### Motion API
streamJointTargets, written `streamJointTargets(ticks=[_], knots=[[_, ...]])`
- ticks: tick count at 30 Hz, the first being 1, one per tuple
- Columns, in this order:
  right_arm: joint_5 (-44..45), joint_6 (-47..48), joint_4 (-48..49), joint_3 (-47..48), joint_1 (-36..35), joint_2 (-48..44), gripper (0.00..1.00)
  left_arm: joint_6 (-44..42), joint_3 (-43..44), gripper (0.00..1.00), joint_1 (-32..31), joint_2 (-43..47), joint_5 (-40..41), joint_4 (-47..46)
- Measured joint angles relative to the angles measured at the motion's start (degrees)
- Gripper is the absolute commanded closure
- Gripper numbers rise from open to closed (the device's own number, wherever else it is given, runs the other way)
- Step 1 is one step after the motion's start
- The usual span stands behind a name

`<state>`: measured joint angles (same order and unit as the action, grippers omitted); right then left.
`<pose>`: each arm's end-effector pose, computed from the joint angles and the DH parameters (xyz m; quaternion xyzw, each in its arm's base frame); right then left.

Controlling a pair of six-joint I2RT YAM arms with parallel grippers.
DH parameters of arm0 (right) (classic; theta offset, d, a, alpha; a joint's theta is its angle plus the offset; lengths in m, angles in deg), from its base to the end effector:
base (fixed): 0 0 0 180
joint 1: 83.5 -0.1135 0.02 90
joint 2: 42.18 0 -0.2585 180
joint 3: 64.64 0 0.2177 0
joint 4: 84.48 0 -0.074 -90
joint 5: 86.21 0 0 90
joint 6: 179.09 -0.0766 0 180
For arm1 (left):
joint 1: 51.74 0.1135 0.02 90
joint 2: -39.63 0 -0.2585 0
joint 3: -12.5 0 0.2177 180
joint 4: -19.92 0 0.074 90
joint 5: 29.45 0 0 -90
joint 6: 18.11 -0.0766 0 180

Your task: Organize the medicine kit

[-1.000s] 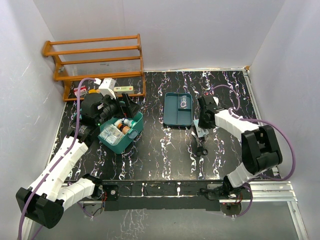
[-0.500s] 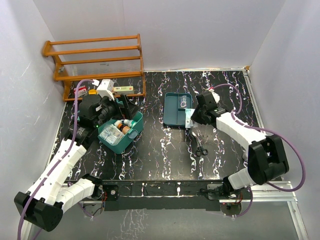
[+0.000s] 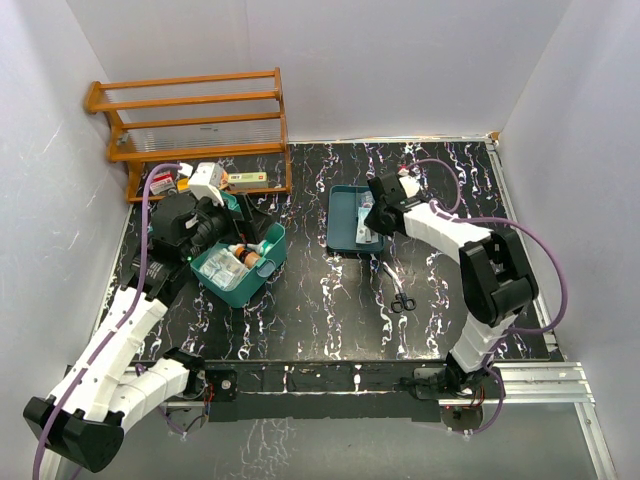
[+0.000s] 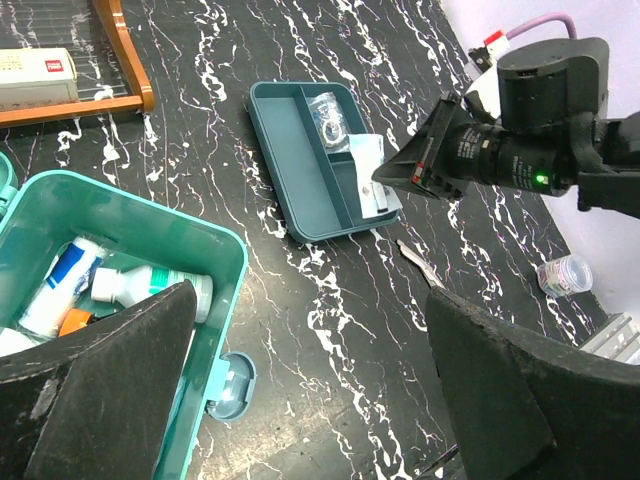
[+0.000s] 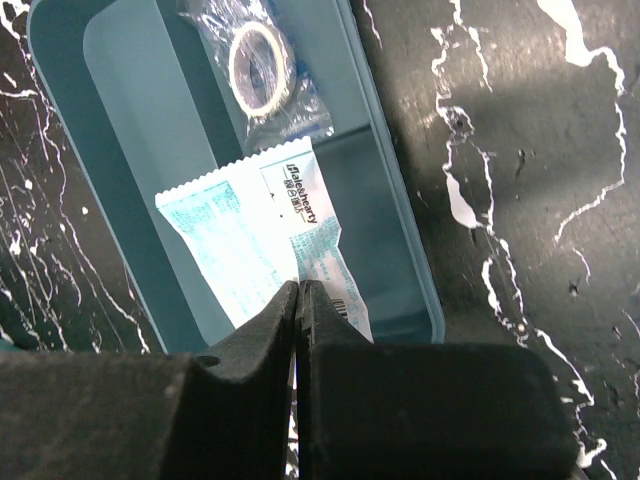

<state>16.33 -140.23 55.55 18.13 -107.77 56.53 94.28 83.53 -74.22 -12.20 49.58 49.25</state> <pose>0.3276 0.1295 0.1860 0.2519 0.9169 0.0956 0.2944 0.1910 -0.0948 0.3621 0.0620 0.7632 -0.3116 0.5626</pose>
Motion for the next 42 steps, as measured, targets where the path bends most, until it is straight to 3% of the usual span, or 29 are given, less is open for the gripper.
streamJointTargets(ticks=[26, 42], knots=[[0.4, 4.7, -1.9, 2.8, 0.0, 8.4, 1.00, 0.8, -0.8, 0.04, 0.0, 0.0, 0.0, 0.0], [-1.1, 9.9, -5.2, 6.3, 0.0, 8.9, 0.58, 0.6, -0.8, 0.04, 0.0, 0.0, 0.1, 0.5]])
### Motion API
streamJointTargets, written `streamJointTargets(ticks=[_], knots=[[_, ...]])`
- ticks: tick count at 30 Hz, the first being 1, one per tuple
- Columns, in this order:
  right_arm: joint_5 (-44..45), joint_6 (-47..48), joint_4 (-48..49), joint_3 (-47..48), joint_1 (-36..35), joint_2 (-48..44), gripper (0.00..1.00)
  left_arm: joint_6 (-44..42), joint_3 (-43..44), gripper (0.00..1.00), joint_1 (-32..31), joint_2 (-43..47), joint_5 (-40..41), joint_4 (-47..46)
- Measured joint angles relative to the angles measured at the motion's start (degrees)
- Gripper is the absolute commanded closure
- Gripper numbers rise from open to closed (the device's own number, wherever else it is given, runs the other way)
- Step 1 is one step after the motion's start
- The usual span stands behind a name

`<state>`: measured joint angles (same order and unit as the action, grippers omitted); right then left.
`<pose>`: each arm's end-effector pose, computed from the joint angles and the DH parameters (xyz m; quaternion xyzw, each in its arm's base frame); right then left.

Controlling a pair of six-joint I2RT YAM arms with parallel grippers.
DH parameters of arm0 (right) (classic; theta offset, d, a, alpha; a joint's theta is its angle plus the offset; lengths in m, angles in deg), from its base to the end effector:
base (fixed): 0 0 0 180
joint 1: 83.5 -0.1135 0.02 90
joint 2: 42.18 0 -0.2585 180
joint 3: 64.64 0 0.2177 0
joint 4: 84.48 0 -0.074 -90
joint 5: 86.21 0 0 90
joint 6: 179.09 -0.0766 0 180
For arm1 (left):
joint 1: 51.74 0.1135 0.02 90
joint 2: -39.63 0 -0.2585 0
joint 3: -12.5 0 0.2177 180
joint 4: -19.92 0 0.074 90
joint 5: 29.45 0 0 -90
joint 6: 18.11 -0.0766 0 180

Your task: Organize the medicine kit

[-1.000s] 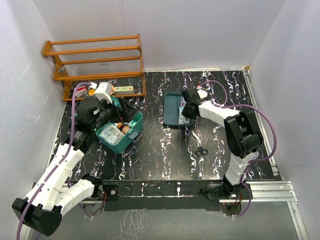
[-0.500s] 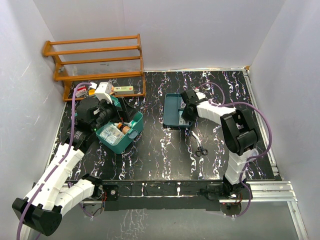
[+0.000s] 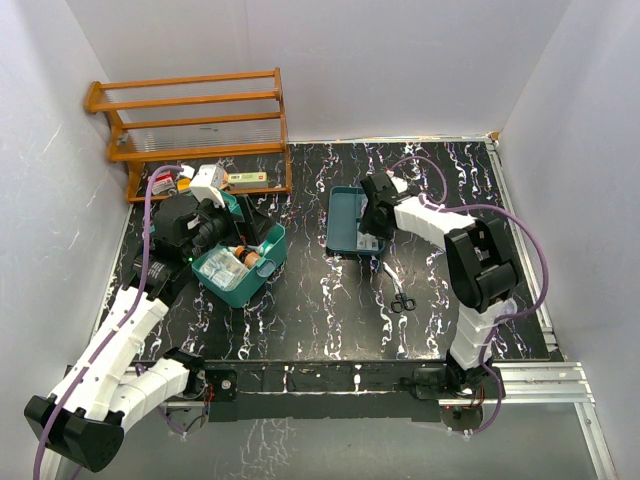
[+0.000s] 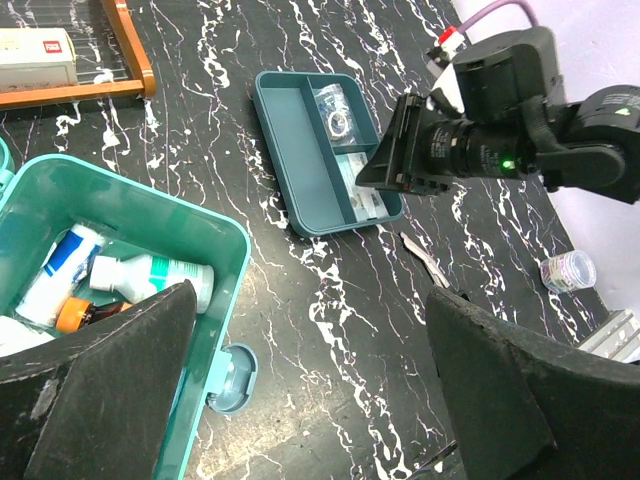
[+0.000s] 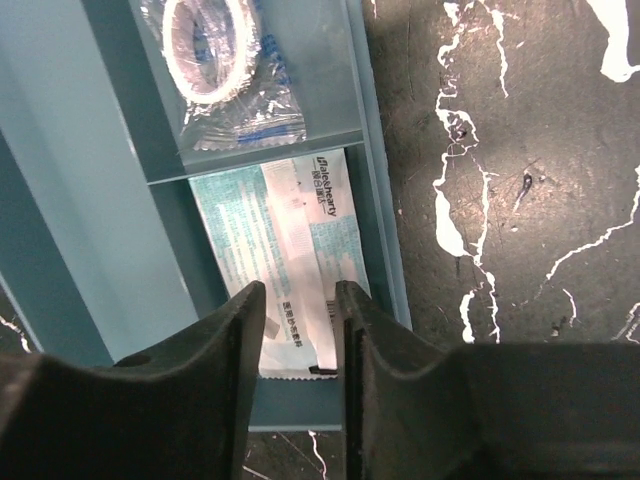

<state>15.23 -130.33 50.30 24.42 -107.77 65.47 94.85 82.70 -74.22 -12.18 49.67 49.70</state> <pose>0.3440 0.1384 0.1567 0.1653 0.9552 0.0403 0.2421 0.1913 -0.0948 0.3559 0.0568 0.7705 -0.3112 0.5533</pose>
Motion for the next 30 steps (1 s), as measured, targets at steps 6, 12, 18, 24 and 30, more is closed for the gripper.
streamJointTargets(ticks=[6, 12, 18, 24, 30], knots=[[0.1, 3.4, -1.0, -0.6, 0.0, -8.9, 0.46, -0.4, 0.0, 0.04, 0.0, 0.0, 0.3, 0.2], [2.5, 7.0, -2.2, -8.3, 0.2, -21.3, 0.35, -0.7, 0.0, 0.04, 0.0, 0.0, 0.4, 0.0], [2.2, 9.4, -6.5, -18.2, 0.6, -28.6, 0.33, -0.9, 0.0, 0.04, 0.0, -1.1, 0.3, -0.9], [-2.1, 11.4, -9.5, -23.9, 0.7, -29.9, 0.39, -0.8, 0.0, 0.04, 0.0, -2.7, -0.1, -1.9], [-5.2, 12.2, -10.3, -26.1, 0.7, -28.6, 0.46, -0.2, 0.0, 0.04, 0.0, -2.7, -0.4, -3.1]])
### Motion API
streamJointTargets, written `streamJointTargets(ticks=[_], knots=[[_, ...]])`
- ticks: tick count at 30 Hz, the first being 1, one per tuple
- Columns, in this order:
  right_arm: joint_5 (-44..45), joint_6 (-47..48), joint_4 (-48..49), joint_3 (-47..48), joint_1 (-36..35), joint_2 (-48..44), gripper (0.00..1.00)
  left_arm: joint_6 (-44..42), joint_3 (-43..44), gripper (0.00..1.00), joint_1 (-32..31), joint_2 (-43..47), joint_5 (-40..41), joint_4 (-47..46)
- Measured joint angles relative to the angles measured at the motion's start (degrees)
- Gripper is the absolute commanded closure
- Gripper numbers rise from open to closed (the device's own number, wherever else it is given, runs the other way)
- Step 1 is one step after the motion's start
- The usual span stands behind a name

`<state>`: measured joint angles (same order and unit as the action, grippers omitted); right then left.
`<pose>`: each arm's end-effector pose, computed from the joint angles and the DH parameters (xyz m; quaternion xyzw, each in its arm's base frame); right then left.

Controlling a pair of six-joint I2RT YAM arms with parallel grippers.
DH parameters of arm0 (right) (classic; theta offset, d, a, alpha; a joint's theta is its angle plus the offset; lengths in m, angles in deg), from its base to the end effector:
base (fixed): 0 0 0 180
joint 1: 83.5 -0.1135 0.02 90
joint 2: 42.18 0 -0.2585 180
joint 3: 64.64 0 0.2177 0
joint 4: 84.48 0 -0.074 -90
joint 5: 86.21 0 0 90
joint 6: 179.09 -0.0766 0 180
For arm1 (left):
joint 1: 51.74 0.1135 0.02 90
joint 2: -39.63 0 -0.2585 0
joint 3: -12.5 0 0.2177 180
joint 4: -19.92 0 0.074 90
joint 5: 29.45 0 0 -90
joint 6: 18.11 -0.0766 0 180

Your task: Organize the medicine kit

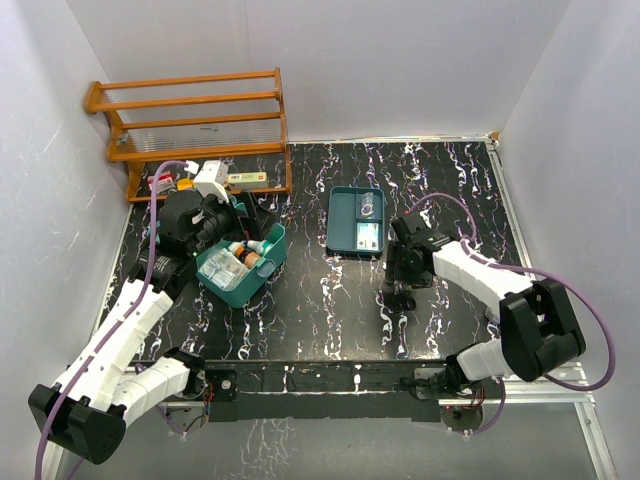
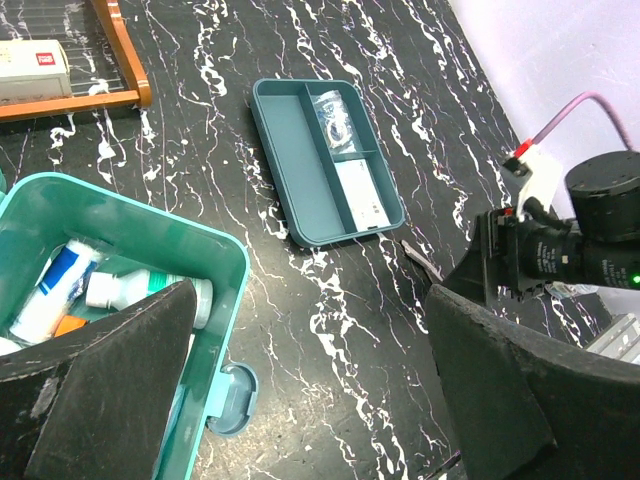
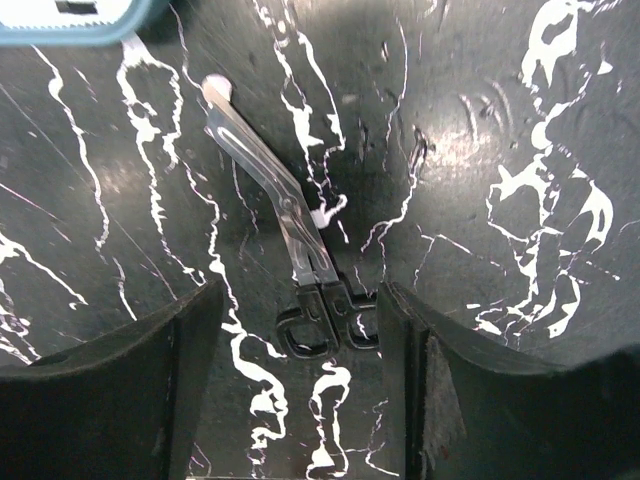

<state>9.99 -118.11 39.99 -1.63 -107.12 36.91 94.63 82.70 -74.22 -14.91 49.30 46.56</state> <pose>0.2119 0.0836 0.1645 0.0551 0.9842 0.0229 0.1667 0.2032 -0.1002 0.3544 0.0606 0.7679 -0.3132 0.5554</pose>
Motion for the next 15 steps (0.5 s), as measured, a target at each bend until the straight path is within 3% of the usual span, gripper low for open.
streamJointTargets(ticks=[15], knots=[[-3.4, -1.2, -0.7, -1.0, -2.0, 5.7, 0.70, 0.4, 0.0, 0.04, 0.0, 0.0, -0.2, -0.3]])
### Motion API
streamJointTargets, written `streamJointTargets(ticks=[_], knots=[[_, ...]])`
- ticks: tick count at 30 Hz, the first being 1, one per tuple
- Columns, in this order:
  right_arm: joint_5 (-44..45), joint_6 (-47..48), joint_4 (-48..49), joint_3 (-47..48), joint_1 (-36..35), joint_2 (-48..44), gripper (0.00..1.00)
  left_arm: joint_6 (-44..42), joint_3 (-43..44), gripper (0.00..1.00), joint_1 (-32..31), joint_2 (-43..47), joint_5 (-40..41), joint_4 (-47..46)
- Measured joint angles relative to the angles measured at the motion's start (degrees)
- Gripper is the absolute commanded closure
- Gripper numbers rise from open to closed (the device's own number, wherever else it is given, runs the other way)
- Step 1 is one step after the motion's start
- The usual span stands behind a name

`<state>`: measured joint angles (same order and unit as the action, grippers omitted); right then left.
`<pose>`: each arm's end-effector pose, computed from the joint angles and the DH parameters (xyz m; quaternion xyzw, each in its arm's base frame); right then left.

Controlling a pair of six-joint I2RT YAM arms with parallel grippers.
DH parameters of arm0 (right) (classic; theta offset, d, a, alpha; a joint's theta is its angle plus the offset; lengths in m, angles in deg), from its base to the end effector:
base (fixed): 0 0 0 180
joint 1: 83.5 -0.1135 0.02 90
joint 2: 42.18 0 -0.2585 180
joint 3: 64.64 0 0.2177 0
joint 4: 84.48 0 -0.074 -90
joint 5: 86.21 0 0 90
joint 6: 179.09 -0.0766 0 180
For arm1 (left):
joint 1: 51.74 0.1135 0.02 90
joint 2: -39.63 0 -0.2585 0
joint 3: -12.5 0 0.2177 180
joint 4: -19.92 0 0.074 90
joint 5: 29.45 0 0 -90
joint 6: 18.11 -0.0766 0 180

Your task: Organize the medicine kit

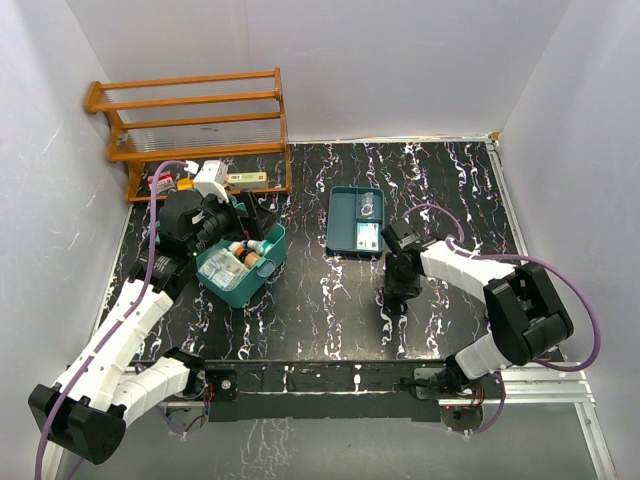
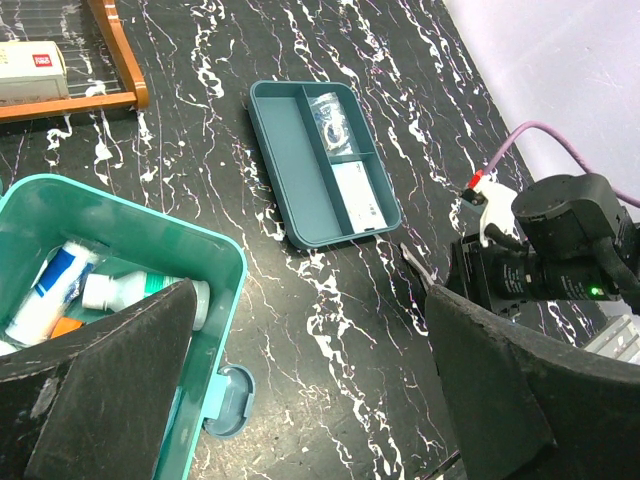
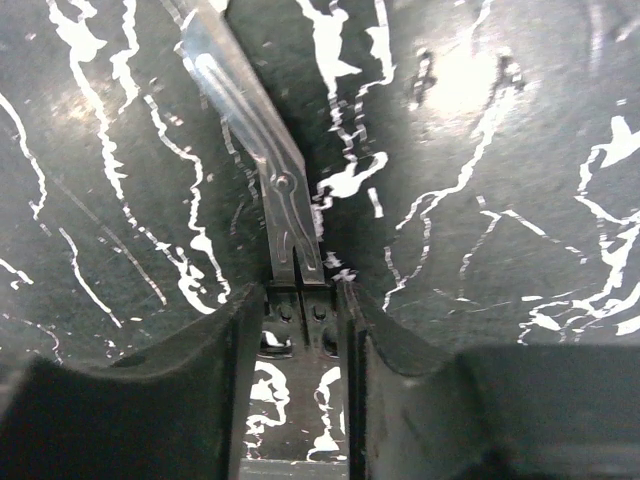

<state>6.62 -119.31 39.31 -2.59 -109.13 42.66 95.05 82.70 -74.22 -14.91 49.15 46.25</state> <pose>0.2056 0.0944 0.1389 0.0422 0.9942 0.0232 0.0962 0.2032 -0.1005 0.3552 0.0588 0.7663 -0.3168 0.5558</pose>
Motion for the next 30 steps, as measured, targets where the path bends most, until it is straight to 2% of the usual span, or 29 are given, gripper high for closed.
streamJointTargets(ticks=[3, 7, 11, 19, 30], knots=[[0.2, -1.6, -0.1, 0.0, -2.3, 0.0, 0.74, 0.0, 0.0, 0.04, 0.0, 0.0, 0.0, 0.0], [2.2, -4.1, -0.4, 0.2, -4.1, 0.4, 0.68, 0.0, 0.0, 0.04, 0.0, 0.0, 0.0, 0.0], [5.3, -6.4, -1.6, 1.3, -5.9, 1.7, 0.68, 0.0, 0.0, 0.04, 0.0, 0.0, 0.0, 0.0], [6.3, -8.6, -1.9, 1.4, -6.3, 1.9, 0.86, 0.0, 0.0, 0.04, 0.0, 0.0, 0.0, 0.0], [10.0, -9.2, -0.7, 0.5, -6.6, -0.2, 0.87, 0.0, 0.0, 0.04, 0.0, 0.0, 0.0, 0.0]])
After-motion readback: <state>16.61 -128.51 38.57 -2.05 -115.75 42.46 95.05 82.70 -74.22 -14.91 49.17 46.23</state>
